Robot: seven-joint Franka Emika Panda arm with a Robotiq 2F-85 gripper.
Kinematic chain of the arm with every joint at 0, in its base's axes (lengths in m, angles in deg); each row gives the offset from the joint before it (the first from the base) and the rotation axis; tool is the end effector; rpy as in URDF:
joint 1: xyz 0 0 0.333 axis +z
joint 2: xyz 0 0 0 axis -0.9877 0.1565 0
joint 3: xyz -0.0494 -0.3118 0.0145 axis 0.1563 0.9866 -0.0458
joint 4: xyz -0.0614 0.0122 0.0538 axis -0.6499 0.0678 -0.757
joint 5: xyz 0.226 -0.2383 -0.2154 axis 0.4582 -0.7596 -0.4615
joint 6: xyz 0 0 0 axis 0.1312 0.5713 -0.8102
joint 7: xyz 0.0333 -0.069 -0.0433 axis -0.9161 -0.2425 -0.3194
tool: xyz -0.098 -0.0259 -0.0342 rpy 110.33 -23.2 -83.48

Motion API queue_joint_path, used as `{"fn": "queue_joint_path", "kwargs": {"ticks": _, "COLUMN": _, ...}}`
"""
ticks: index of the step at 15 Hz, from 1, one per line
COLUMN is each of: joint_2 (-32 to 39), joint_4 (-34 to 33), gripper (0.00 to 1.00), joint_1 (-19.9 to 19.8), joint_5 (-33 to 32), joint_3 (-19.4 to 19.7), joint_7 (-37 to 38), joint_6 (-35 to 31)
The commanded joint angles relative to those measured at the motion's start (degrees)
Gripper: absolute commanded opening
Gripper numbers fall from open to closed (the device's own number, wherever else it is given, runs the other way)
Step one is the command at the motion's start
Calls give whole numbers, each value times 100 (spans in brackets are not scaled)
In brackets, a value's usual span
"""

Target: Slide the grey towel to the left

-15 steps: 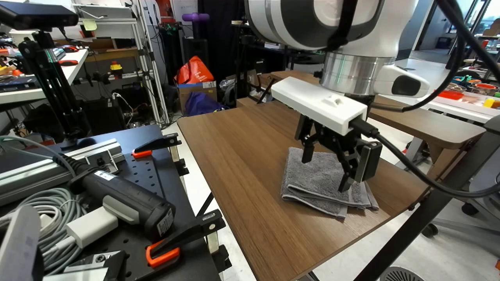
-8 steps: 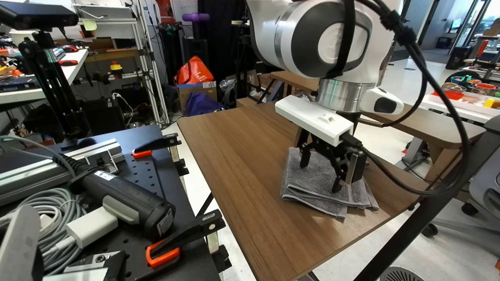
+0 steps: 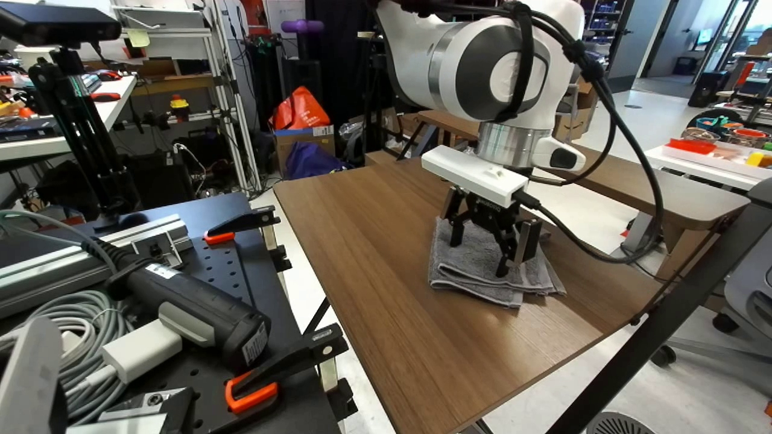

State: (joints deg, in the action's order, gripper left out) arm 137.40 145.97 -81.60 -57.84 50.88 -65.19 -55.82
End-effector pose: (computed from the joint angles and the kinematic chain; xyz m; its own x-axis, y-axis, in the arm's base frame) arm 0.6487 -0.0239 0.0796 0.9796 0.1640 -0.1160 0.1680 -0.9855 0.0254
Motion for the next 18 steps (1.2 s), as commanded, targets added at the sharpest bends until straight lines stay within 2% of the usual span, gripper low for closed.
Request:
{"fn": "queue_joint_path", "kwargs": {"ticks": 1, "joint_2": 305, "joint_4": -447, "gripper": 100, "joint_1": 161, "joint_5": -159, "joint_3": -204, "joint_7": 38, "joint_6": 306}}
{"fn": "queue_joint_path", "kwargs": {"ticks": 8, "joint_2": 548, "joint_4": -926, "gripper": 100, "joint_1": 605, "joint_5": -322, "joint_3": -484, "joint_7": -22, "joint_6": 621}}
{"fn": "queue_joint_path", "kwargs": {"ticks": 13, "joint_2": 629, "joint_4": -1165, "gripper": 100, "joint_1": 737, "joint_5": -337, "joint_3": -576, "joint_7": -55, "joint_6": 915}}
{"fn": "queue_joint_path", "kwargs": {"ticks": 18, "joint_2": -43, "joint_4": -643, "gripper": 100, "joint_1": 798, "joint_5": -450, "joint_3": -604, "joint_7": -160, "joint_6": 1230}}
